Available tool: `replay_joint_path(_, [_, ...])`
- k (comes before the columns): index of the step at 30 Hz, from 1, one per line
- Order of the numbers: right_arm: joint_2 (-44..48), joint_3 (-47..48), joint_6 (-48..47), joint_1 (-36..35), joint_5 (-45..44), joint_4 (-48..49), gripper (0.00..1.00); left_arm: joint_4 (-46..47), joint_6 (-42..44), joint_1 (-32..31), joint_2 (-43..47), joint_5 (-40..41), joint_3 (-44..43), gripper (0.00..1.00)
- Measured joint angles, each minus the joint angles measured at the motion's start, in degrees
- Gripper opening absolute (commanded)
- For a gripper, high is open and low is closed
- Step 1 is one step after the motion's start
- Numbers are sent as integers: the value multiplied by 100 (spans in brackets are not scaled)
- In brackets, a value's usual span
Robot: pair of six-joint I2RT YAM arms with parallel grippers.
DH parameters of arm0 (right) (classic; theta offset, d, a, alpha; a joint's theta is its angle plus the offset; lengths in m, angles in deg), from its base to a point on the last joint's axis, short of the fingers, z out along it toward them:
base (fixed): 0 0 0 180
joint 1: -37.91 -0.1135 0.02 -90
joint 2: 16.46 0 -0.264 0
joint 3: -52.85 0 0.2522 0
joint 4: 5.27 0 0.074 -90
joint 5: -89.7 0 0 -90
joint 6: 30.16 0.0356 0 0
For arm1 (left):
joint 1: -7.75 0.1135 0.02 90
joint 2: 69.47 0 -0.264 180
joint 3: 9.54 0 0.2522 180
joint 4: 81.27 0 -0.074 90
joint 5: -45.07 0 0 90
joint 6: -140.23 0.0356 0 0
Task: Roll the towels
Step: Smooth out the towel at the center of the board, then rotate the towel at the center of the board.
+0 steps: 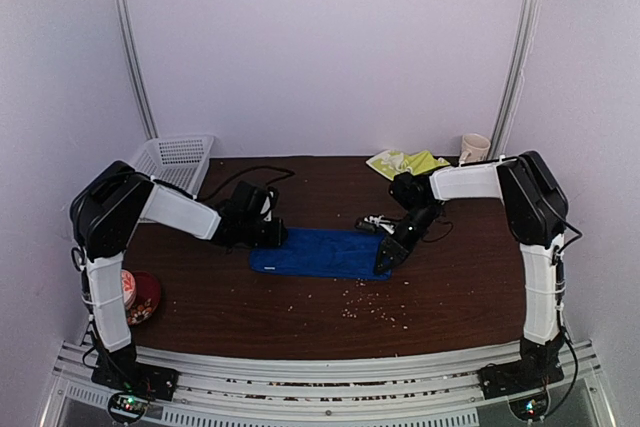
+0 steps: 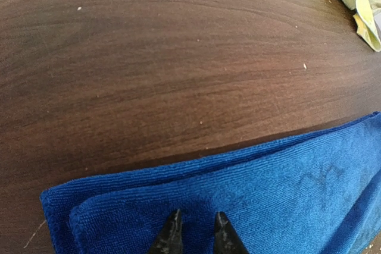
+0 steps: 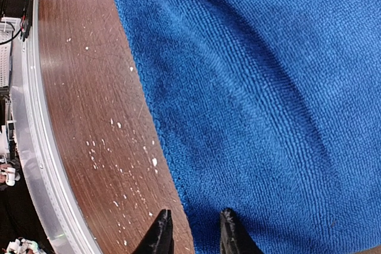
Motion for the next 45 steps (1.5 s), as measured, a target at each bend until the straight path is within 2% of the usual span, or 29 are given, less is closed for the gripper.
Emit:
replay_joint_path(7, [232, -446, 44, 0, -42, 201, 25, 35, 125, 0, -94, 149, -98, 21])
replay_joint_path(12, [472, -820, -116, 0, -44, 195, 25, 31, 179, -17, -138, 238, -153, 26])
replay_joint_path(19, [518, -791, -358, -50, -85, -37, 33, 44, 273, -48, -157, 223, -227, 65])
replay_joint_path(25, [514, -125, -546, -92, -168, -778, 36, -68, 411, -37, -59, 304, -229, 97])
replay_joint_path(34, [446, 1150, -319, 33, -205, -901, 38, -592, 599, 17, 992, 627, -225, 97])
replay_joint_path(36, [332, 1338, -184, 59, -247, -776, 38, -588, 599, 17, 1248, 597, -181, 93])
replay_joint_path(38, [162, 1513, -28, 72, -289, -619, 38, -507, 551, 17, 1434, 535, -37, 80])
replay_joint_path(40, [-24, 1641, 120, 81, -321, -442, 37, -428, 428, 17, 1615, 400, 278, 73])
replay_joint_path(45, [-382, 1735, 413, 96, -391, -96, 37, -350, 164, -44, 1707, 155, 1099, 64])
